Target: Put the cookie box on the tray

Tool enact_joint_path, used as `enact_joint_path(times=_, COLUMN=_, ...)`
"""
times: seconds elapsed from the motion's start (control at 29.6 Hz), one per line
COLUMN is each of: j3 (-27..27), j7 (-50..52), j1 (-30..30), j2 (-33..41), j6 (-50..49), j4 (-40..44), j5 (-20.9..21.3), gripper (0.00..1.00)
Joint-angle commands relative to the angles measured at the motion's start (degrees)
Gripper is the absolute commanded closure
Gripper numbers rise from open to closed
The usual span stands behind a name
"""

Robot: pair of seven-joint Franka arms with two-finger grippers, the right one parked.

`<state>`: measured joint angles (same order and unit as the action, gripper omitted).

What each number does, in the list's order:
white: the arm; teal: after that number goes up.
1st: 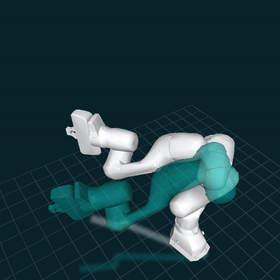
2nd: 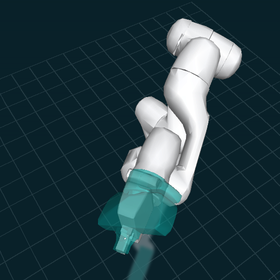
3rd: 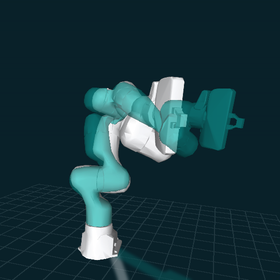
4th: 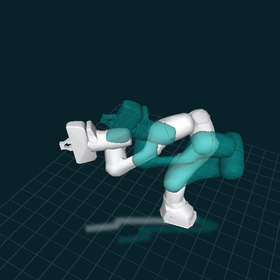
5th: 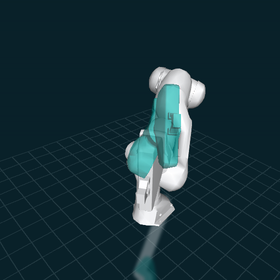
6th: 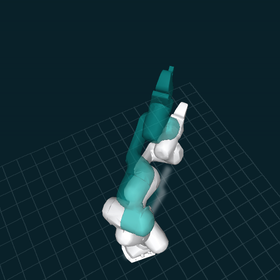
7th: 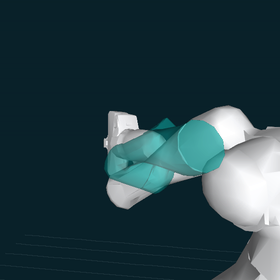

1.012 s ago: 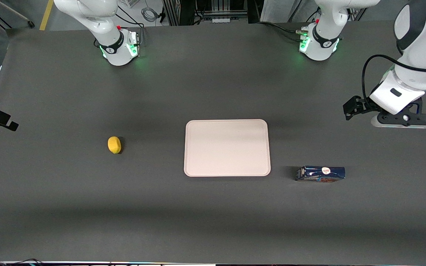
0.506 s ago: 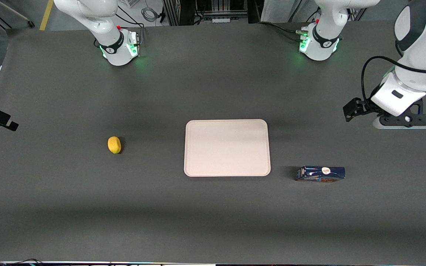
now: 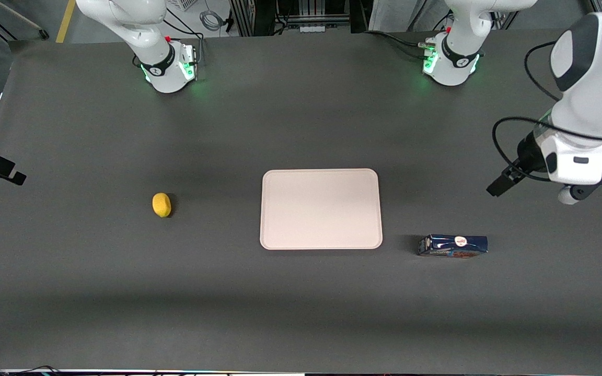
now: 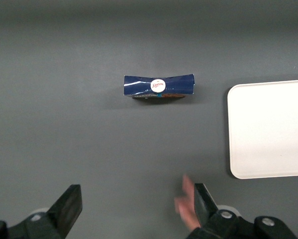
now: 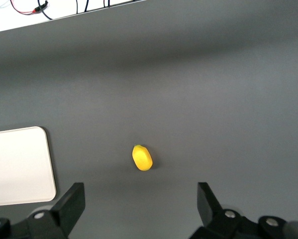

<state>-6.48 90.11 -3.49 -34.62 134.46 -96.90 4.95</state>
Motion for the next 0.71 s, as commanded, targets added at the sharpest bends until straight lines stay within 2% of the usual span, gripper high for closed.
enact_joint_path(times=0.0, j3=0.07, j7=-1.25, j1=-0.02, j2=1.05, j6=-6.56, j4=4.16, j5=0.67, gripper=0.94)
enact_joint_path(times=0.3, j3=0.07, j7=-6.08, j1=0.06, j2=5.61, j6=-17.55, j4=8.21, j5=0.15, gripper=0.91)
enact_joint_path(times=0.47, j3=-0.02, j7=-8.36, j1=0.06, j2=8.95, j6=-27.73, j4=12.34, j5=-0.2, gripper=0.9)
enact_joint_path(times=0.67, j3=0.07, j7=-12.05, j1=0.06, j2=12.65, j6=-40.13, j4=19.01, j5=-4.24, gripper=0.89)
